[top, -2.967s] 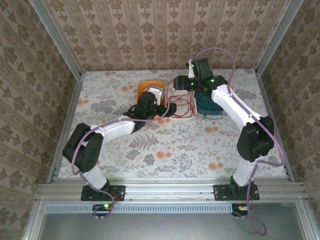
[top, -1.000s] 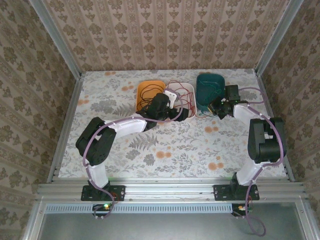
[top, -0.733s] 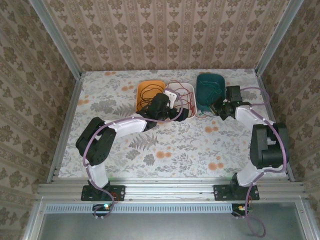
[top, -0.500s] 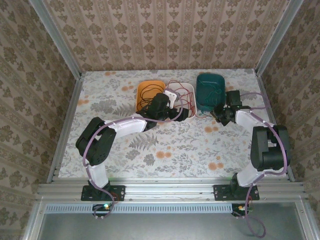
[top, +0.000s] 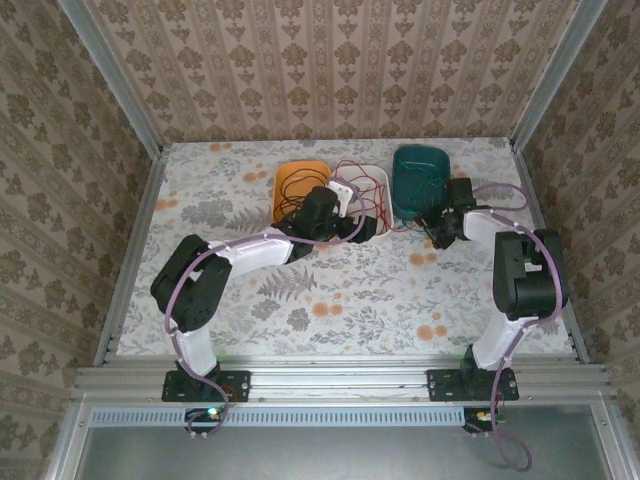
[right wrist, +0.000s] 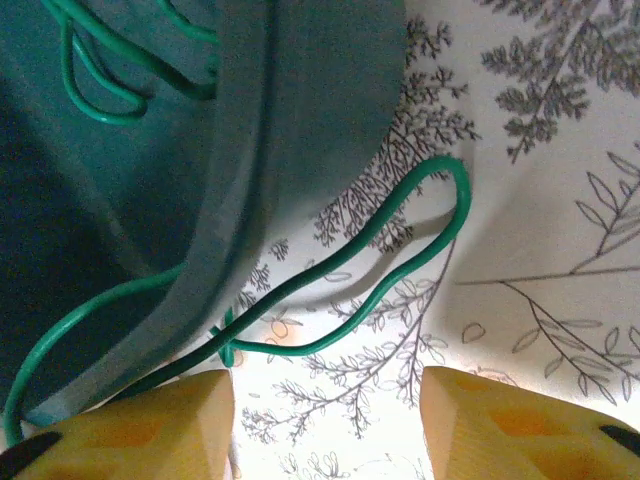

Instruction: Untangle the cables

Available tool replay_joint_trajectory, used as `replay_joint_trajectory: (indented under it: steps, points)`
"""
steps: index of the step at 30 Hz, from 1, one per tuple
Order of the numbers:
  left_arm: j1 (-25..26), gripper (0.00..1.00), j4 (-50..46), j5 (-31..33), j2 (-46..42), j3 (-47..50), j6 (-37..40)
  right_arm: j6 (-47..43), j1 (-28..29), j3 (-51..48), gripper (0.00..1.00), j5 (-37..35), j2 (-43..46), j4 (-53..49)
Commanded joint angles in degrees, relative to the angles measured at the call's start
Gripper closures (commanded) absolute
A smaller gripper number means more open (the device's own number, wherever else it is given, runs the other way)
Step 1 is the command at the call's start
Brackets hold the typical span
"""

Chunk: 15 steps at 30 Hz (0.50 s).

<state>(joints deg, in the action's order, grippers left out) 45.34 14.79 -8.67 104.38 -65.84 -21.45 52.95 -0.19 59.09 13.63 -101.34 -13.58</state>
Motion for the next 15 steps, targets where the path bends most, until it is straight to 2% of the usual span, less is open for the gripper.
replay_joint_trajectory:
  steps: [1,7,10,15]
  points:
    - [0.0,0.1,1.1,0.8,-2.6,0.6,-1.0,0.6,0.4,3.7,0.44,-3.5,-2.4,-2.6]
    - [0.0,0.09,2.1,1.3,-2.8,1.2,-1.5,-1.2,1.1,8.8,0.4,-9.4,-5.2,-10.9]
    - [0.0,0.09,2.5,1.1,-2.7,1.3,-1.6,-2.2,1.2,9.5,0.4,-9.7,-5.8,-11.4]
    - [0.0,0.09,1.3,-0.7,-1.7,-0.6,-0.6,-2.7,0.9,5.3,0.41,-8.1,0.0,-8.7]
